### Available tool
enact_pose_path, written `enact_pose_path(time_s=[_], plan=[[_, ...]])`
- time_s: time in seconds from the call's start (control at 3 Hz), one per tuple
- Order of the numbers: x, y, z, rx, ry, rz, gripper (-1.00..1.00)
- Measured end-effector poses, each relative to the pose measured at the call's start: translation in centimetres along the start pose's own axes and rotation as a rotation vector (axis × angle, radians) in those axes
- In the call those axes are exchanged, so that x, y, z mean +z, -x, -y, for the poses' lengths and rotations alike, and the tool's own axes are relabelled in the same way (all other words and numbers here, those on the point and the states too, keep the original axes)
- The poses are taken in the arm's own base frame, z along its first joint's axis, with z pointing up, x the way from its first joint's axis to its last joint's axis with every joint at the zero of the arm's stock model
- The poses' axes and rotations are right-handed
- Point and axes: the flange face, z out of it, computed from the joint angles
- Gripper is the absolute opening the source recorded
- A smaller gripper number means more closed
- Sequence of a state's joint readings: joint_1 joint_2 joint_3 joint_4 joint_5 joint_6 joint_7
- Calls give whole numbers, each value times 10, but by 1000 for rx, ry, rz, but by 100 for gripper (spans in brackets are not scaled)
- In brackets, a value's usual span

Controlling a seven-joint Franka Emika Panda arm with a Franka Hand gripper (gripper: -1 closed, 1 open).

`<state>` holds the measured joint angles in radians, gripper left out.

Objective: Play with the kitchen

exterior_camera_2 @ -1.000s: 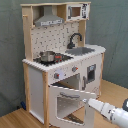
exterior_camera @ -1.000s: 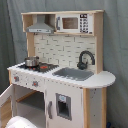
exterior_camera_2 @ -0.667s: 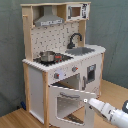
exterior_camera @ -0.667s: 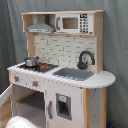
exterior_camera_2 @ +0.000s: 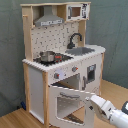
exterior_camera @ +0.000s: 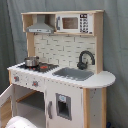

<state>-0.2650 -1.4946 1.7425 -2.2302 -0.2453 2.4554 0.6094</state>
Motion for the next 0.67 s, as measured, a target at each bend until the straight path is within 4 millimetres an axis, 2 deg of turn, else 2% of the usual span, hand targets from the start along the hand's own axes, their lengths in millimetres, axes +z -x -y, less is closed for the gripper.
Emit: enact_pose_path(time_s=[0.67], plan=[[12, 16, 18, 181, 2, 45, 100]])
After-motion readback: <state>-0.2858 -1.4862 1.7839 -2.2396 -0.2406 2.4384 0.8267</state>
